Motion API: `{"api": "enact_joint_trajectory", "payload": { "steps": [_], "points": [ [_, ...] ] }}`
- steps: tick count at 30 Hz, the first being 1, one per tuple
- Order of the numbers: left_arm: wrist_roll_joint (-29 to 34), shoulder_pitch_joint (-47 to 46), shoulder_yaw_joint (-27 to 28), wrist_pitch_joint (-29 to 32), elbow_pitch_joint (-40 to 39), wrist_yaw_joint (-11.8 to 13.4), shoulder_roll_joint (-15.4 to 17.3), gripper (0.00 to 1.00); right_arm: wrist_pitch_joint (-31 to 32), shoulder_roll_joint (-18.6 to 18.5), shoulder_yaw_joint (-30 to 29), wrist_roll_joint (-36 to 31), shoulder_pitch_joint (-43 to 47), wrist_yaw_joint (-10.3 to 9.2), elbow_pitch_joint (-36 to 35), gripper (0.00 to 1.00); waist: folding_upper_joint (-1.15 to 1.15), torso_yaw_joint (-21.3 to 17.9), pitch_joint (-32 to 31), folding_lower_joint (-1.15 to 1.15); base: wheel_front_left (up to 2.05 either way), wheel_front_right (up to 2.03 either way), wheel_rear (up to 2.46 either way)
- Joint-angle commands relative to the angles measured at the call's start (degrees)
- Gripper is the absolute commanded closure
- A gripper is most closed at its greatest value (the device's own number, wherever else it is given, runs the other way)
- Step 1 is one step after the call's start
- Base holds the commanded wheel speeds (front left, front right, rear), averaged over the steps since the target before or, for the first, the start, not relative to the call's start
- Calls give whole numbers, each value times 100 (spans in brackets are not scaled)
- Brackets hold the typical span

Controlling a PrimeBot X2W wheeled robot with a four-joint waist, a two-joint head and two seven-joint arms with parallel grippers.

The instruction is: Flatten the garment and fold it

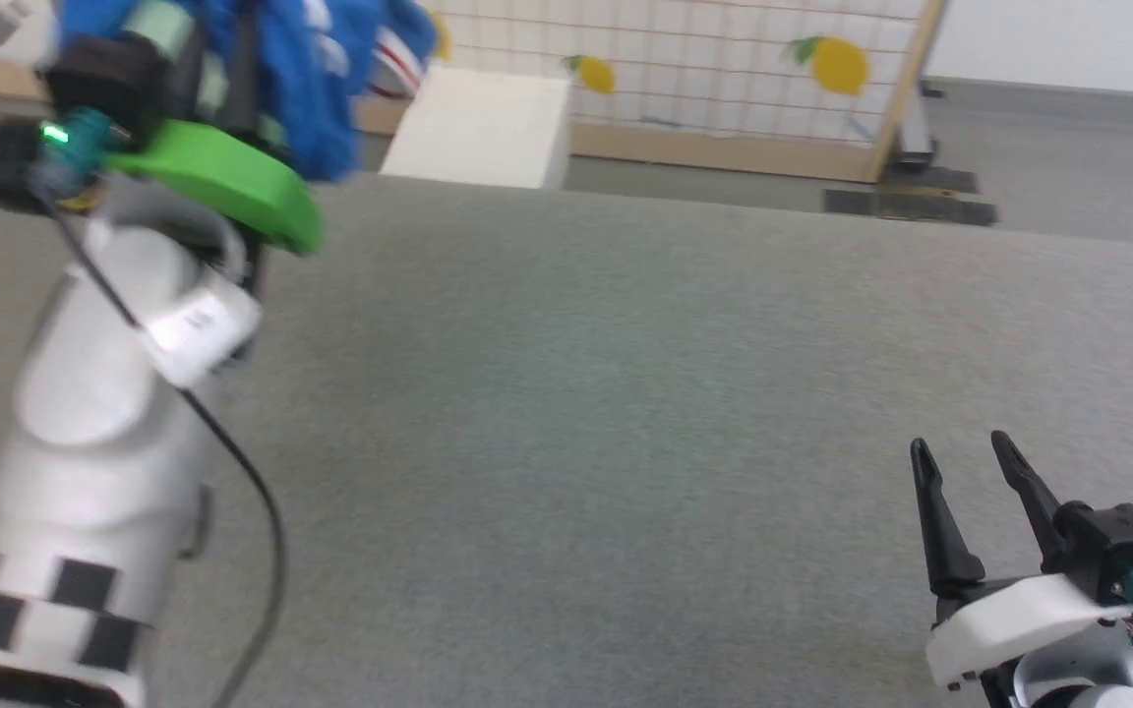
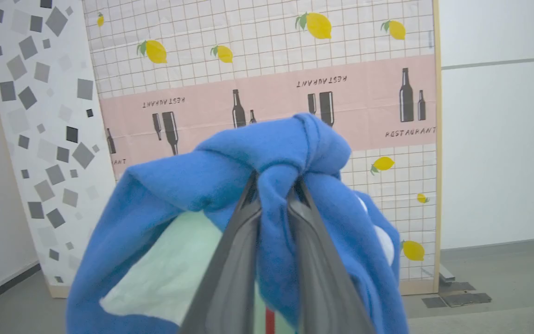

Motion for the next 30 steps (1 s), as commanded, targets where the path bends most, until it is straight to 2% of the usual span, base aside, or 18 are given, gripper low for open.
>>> {"api": "enact_joint_trajectory", "payload": {
  "steps": [1,9,11,17,24,25,26,27,30],
  "points": [
    [112,194,-24,-26,-163,-60,-207,100,38,2,-20,18,92,-9,-46,0,69,-529,-175,0,0,0,0],
    [287,786,-372,-26,-547,-363,-1347,100,130,2,-145,23,129,-9,-187,0,69,-1224,112,0,0,0,0],
    [315,959,-521,-26,-538,-440,-1509,100,136,2,-144,38,91,-9,-208,0,69,-1389,238,0,0,0,0],
    [251,1727,-961,-27,-148,-545,-1694,100,116,2,-134,107,-7,-9,-188,0,69,-1702,584,0,0,0,0],
    [104,2447,-1243,-27,773,-546,-1722,100,25,2,-85,174,-114,-9,-62,0,69,-1713,808,0,0,0,0],
    [95,2470,-1256,-27,823,-549,-1723,95,16,2,-82,176,-121,-9,-42,0,69,-1680,809,0,0,0,0],
    [84,2497,-1270,-27,850,-550,-1724,39,5,2,-77,176,-128,-9,-24,0,69,-1636,809,0,0,0,0],
    [82,2509,-1291,-27,831,-549,-1725,0,-4,2,-80,177,-130,-9,-12,0,69,-1588,796,0,0,0,0],
    [64,2518,-1267,-27,361,-533,-1727,0,-12,2,-80,163,-145,-9,24,0,69,-1439,735,0,0,0,0]
  ]
}}
